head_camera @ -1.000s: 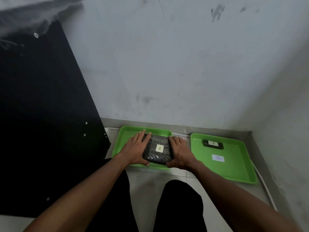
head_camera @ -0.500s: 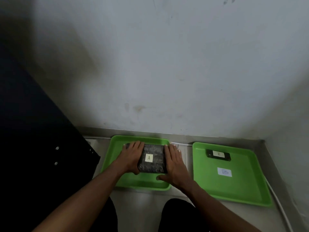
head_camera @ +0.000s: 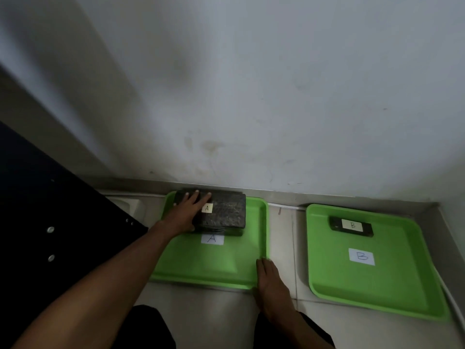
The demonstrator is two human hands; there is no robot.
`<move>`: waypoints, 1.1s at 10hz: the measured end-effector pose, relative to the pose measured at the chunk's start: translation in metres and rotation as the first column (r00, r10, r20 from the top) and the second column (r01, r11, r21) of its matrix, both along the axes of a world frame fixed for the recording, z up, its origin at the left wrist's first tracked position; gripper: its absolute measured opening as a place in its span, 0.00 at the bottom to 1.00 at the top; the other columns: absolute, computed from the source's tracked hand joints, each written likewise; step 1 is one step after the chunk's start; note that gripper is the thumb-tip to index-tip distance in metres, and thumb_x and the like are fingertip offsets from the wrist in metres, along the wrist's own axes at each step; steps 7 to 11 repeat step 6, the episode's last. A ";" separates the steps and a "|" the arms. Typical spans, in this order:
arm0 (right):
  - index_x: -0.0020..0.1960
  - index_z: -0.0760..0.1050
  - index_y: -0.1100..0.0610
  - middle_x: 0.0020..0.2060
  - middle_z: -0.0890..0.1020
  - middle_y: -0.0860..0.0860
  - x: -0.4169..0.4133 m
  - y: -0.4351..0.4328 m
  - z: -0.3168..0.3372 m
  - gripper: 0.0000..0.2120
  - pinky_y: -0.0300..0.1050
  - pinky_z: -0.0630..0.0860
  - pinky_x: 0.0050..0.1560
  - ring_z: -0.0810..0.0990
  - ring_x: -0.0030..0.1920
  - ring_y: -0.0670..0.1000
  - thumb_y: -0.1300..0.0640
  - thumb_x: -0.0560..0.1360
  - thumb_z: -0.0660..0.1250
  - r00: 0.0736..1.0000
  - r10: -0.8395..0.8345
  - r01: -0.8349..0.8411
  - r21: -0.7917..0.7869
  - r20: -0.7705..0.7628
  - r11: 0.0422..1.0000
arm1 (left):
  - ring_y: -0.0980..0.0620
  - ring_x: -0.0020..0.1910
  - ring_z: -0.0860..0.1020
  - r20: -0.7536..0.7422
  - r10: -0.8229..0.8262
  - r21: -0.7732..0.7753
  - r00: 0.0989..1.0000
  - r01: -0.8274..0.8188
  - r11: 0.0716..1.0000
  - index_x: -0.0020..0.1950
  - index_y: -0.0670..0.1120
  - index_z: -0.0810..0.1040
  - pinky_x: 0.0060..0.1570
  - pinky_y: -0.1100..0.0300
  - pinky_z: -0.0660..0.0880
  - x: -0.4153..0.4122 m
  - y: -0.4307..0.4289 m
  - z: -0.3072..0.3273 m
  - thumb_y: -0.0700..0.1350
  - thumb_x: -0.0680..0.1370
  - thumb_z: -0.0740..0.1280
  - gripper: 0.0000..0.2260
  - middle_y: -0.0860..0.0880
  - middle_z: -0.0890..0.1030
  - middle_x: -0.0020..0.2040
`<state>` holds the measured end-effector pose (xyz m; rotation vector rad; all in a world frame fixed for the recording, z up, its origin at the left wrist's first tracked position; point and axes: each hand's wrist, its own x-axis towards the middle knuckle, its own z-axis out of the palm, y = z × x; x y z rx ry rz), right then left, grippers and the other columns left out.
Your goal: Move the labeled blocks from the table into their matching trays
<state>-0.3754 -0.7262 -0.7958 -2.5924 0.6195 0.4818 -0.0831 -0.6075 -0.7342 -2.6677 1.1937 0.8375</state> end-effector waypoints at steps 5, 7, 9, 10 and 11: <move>0.78 0.50 0.59 0.78 0.54 0.58 0.002 -0.005 0.021 0.31 0.44 0.54 0.77 0.53 0.79 0.53 0.59 0.78 0.59 0.999 -0.035 0.034 0.071 0.011 0.997 | 0.35 0.80 0.42 0.068 0.077 -0.052 0.995 -0.074 0.996 0.81 0.57 0.42 0.76 0.34 0.54 -0.020 0.000 -0.007 0.32 0.74 0.72 0.49 0.42 0.39 0.81; 0.77 0.54 0.60 0.77 0.58 0.58 0.005 -0.007 0.039 0.31 0.44 0.57 0.76 0.56 0.77 0.54 0.61 0.77 0.60 0.997 -0.062 0.058 0.081 0.045 0.995 | 0.36 0.80 0.43 0.042 0.105 -0.086 0.994 -0.101 0.991 0.81 0.55 0.42 0.76 0.35 0.54 -0.027 0.003 0.008 0.37 0.74 0.73 0.49 0.42 0.40 0.82; 0.77 0.54 0.60 0.77 0.58 0.58 0.005 -0.007 0.039 0.31 0.44 0.57 0.76 0.56 0.77 0.54 0.61 0.77 0.60 0.997 -0.062 0.058 0.081 0.045 0.995 | 0.36 0.80 0.43 0.042 0.105 -0.086 0.994 -0.101 0.991 0.81 0.55 0.42 0.76 0.35 0.54 -0.027 0.003 0.008 0.37 0.74 0.73 0.49 0.42 0.40 0.82; 0.77 0.54 0.60 0.77 0.58 0.58 0.005 -0.007 0.039 0.31 0.44 0.57 0.76 0.56 0.77 0.54 0.61 0.77 0.60 0.997 -0.062 0.058 0.081 0.045 0.995 | 0.36 0.80 0.43 0.042 0.105 -0.086 0.994 -0.101 0.991 0.81 0.55 0.42 0.76 0.35 0.54 -0.027 0.003 0.008 0.37 0.74 0.73 0.49 0.42 0.40 0.82; 0.77 0.54 0.60 0.77 0.58 0.58 0.005 -0.007 0.039 0.31 0.44 0.57 0.76 0.56 0.77 0.54 0.61 0.77 0.60 0.997 -0.062 0.058 0.081 0.045 0.995 | 0.36 0.80 0.43 0.042 0.105 -0.086 0.994 -0.101 0.991 0.81 0.55 0.42 0.76 0.35 0.54 -0.027 0.003 0.008 0.37 0.74 0.73 0.49 0.42 0.40 0.82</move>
